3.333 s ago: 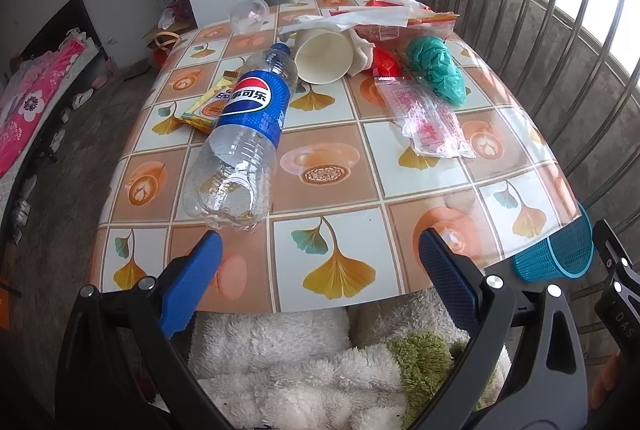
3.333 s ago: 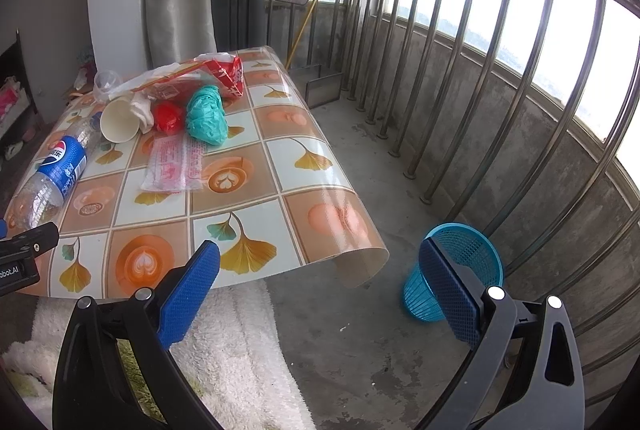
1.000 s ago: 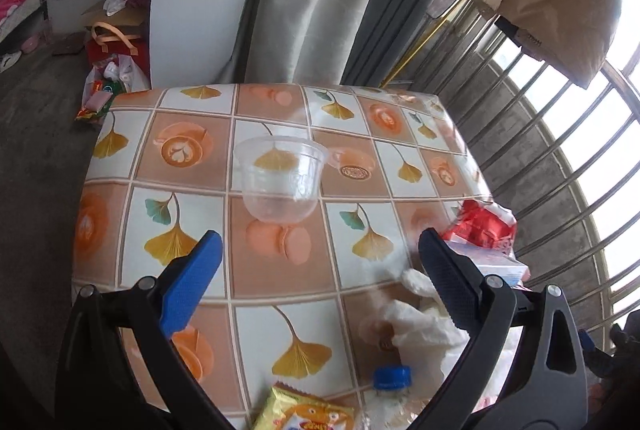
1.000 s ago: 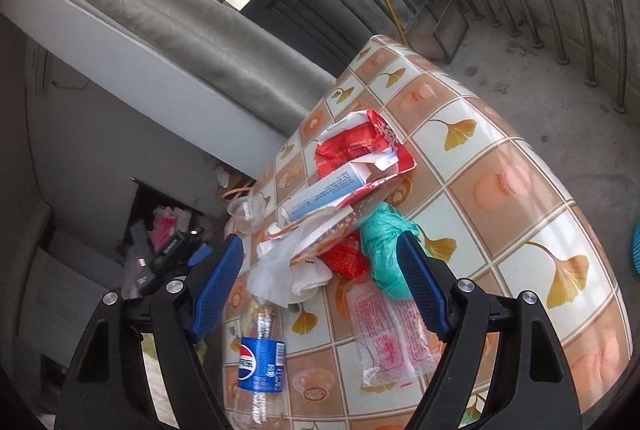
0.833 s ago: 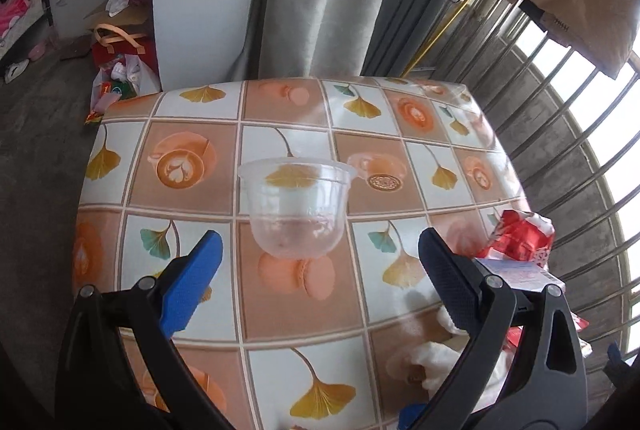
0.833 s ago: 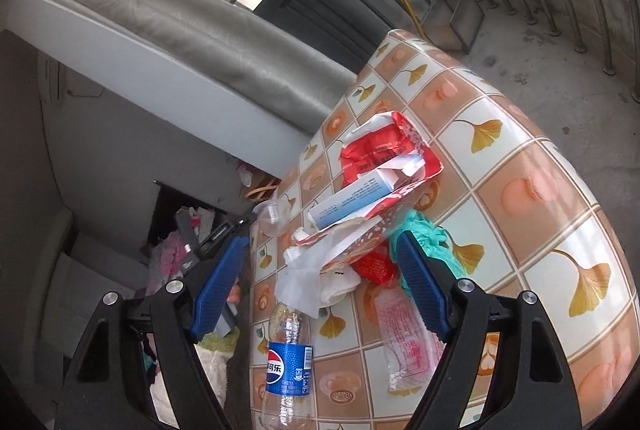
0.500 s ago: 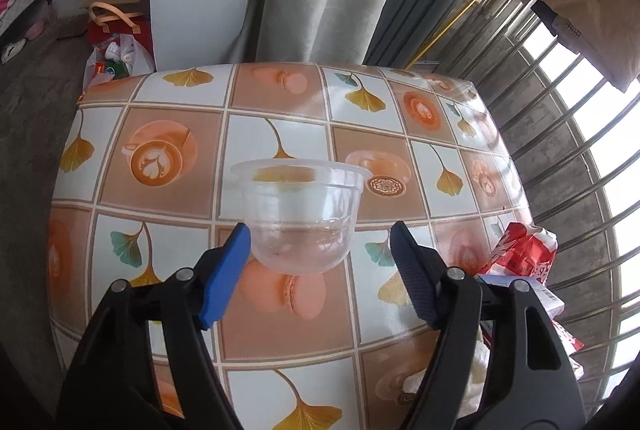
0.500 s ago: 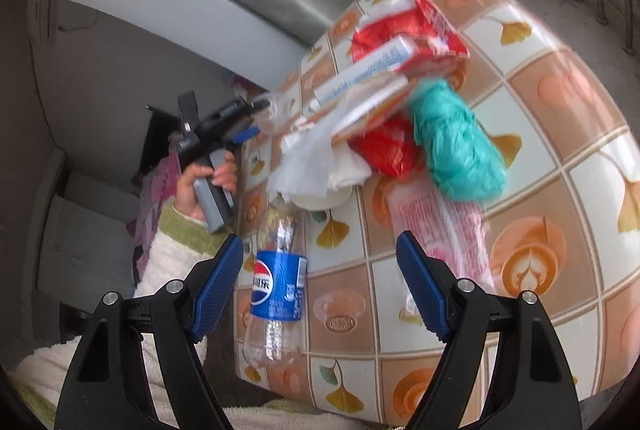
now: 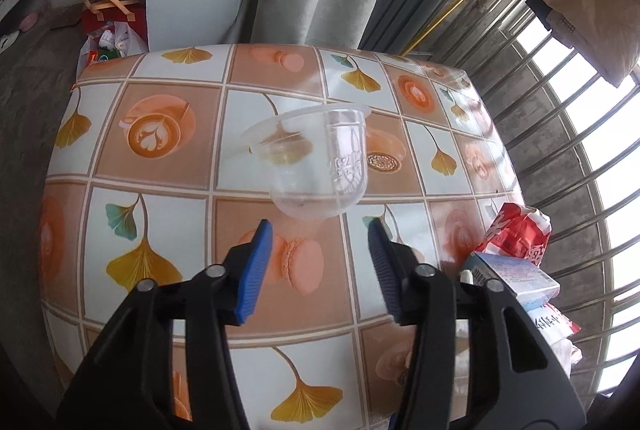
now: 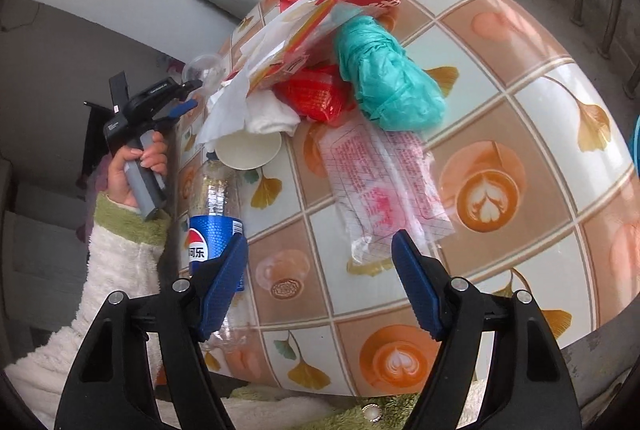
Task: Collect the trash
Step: 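Close the left tool on the clear plastic cup rim and lift it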
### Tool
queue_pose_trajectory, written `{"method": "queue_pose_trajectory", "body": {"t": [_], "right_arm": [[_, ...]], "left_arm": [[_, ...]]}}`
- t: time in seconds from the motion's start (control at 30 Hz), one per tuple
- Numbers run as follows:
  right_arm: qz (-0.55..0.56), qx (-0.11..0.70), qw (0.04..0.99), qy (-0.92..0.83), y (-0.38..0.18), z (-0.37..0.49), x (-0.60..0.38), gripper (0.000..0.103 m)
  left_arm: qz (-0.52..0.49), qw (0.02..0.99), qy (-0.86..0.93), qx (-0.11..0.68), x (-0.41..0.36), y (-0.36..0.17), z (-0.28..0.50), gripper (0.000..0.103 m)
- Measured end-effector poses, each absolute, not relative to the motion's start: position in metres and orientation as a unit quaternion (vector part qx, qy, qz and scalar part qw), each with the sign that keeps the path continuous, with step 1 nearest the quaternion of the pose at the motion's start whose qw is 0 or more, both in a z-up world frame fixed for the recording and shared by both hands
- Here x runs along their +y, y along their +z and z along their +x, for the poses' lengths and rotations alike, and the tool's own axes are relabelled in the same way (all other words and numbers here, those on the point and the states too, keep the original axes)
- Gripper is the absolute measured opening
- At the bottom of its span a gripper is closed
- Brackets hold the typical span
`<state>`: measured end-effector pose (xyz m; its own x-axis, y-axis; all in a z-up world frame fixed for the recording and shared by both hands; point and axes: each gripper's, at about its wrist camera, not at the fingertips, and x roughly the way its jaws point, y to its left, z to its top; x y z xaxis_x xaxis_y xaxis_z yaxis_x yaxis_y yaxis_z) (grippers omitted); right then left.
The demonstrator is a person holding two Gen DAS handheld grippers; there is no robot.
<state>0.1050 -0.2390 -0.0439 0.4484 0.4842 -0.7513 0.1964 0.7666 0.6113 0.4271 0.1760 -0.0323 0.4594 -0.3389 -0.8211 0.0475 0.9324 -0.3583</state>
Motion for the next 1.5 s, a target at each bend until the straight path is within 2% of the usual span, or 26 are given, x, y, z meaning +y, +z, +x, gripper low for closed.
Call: {"method": "queue_pose_trajectory", "body": {"t": [0.07, 0.17, 0.27, 0.43, 0.6, 0.67, 0.8, 1.2, 1.5], "right_arm": [[0.319, 0.506, 0.798, 0.077, -0.043, 0.102, -0.245, 0.073], [0.302, 0.49, 0.815, 0.059, -0.04, 0.099, -0.26, 0.073], [0.3, 0.472, 0.827, 0.047, -0.038, 0.098, -0.276, 0.073], [0.3, 0.466, 0.832, 0.039, -0.043, 0.109, -0.287, 0.074], [0.291, 0.466, 0.835, 0.041, -0.049, 0.122, -0.282, 0.074], [0.273, 0.458, 0.845, 0.044, -0.045, 0.126, -0.282, 0.074], [0.249, 0.469, 0.844, 0.076, -0.045, 0.147, -0.28, 0.074], [0.241, 0.513, 0.818, 0.098, -0.064, 0.141, -0.26, 0.074], [0.203, 0.523, 0.821, 0.106, -0.071, 0.134, -0.236, 0.074]], "left_arm": [[-0.135, 0.848, -0.112, 0.5, 0.178, -0.029, 0.423, 0.069], [-0.122, 0.853, -0.101, 0.497, 0.177, -0.024, 0.424, 0.08], [-0.145, 0.844, -0.099, 0.508, 0.177, -0.024, 0.433, 0.084], [-0.202, 0.818, -0.057, 0.536, 0.183, -0.039, 0.452, 0.084], [-0.246, 0.813, -0.028, 0.527, 0.191, -0.05, 0.451, 0.083], [-0.259, 0.811, -0.022, 0.523, 0.194, -0.054, 0.45, 0.073], [-0.284, 0.803, -0.019, 0.523, 0.198, -0.062, 0.449, 0.061], [-0.24, 0.828, -0.053, 0.504, 0.195, -0.056, 0.434, 0.06], [-0.189, 0.854, -0.077, 0.479, 0.198, -0.029, 0.381, 0.06]]}}
